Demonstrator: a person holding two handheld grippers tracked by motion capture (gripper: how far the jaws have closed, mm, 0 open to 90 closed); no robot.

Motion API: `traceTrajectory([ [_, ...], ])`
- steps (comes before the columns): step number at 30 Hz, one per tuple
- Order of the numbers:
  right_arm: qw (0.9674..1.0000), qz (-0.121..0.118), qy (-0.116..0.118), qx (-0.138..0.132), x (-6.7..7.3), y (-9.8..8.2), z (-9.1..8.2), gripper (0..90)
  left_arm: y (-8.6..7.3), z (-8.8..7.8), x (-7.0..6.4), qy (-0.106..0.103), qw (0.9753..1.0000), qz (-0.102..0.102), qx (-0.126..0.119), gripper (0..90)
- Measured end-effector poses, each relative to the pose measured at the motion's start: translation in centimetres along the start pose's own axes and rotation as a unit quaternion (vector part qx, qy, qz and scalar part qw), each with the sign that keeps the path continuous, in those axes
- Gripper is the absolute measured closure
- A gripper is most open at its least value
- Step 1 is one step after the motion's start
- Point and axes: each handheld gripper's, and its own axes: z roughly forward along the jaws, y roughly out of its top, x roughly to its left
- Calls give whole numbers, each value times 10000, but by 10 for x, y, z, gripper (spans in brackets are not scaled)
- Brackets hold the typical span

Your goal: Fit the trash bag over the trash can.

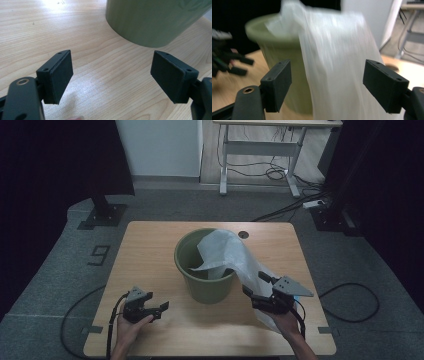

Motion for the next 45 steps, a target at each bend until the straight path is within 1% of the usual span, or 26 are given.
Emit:
traceTrajectory([
  [1, 10000, 0, 0, 0, 0, 0, 0, 217, 0, 0, 0, 0, 10000, 0, 0, 179],
  [4, 9993, -67, -242, 273, 2, -24, -3, 200, 1, -1, -1, 69, 10000, -8, -45, 179],
  [8, 9984, -52, -381, 405, 1, -38, -2, 203, 4, -3, -3, 103, 9999, -14, -103, 179],
  [10, 9976, 17, -427, 545, -3, -49, 3, 247, 7, -6, -6, 175, 9997, 33, -190, 178],
  [12, 9963, 11, -540, 662, -5, -54, 7, 331, 10, -10, -8, 250, 9992, 73, -291, 180],
  [14, 9965, -14, -509, 656, -6, -57, 10, 507, 15, -16, -10, 243, 9989, 89, -403, 181],
  [15, 9970, -33, -463, 621, -7, -58, 10, 567, 15, -16, -10, 243, 9989, 89, -403, 181],
  [17, 9968, -90, -511, 615, -9, -57, 10, 686, 23, -25, -13, 242, 9978, 68, -614, 181],
  [18, 9969, -95, -520, 584, -11, -57, 10, 735, 26, -28, -14, 232, 9974, 55, -681, 180],
  [19, 9969, -95, -520, 584, -11, -57, 10, 735, 26, -28, -14, 232, 9974, 55, -681, 181],
  [21, 9979, -52, -510, 406, -18, -51, 5, 867, 33, -33, -18, 178, 9964, 45, -830, 181],
  [22, 9981, -57, -503, 358, -19, -49, 4, 881, 39, -37, -23, 156, 9956, 94, -915, 182],
  [23, 9983, -56, -500, 300, -20, -47, 2, 883, 39, -37, -23, 156, 9956, 94, -915, 185],
  [24, 9984, -75, -491, 252, -21, -43, 0, 884, 47, -41, -28, 209, 9939, 181, -1072, 199],
  [25, 9984, -75, -491, 252, -21, -43, 0, 884, 47, -41, -28, 209, 9939, 181, -1072, 210],
  [26, 9987, -130, -464, 133, -21, -32, -2, 884, 56, -45, -32, 164, 9928, 194, -1171, 216],
  [27, 9987, -130, -464, 133, -21, -32, -2, 884, 56, -45, -32, 164, 9928, 194, -1171, 216],
  [29, 9988, -256, -421, -23, -20, -12, -4, 885, 69, -50, -39, 83, 9921, 298, -1220, 215],
  [31, 9987, -309, -403, -68, -20, -5, -4, 885, 72, -51, -41, 59, 9918, 325, -1235, 213],
  [33, 9982, -454, -360, -184, -17, 16, -2, 885, 79, -53, -44, 7, 9911, 376, -1280, 212],
  [35, 9978, -534, -324, -241, -14, 29, 1, 885, 87, -55, -48, -75, 9900, 426, -1341, 212],
  [36, 9978, -534, -324, -241, -14, 29, 1, 885, 87, -55, -48, -75, 9900, 426, -1341, 212],
  [37, 9975, -600, -248, -284, -10, 39, 6, 885, 90, -55, -51, -93, 9895, 452, -1369, 212],
  [41, 9975, -684, -75, -164, -4, 45, 15, 883, 93, -55, -53, -165, 9890, 455, -1397, 212],
  [43, 9973, -731, 35, 2, 1, 38, 24, 801, 93, -54, -54, -173, 9890, 471, -1391, 213],
  [45, 9975, -703, 54, 45, 2, 31, 26, 648, 93, -53, -55, -175, 9891, 492, -1379, 213],
])
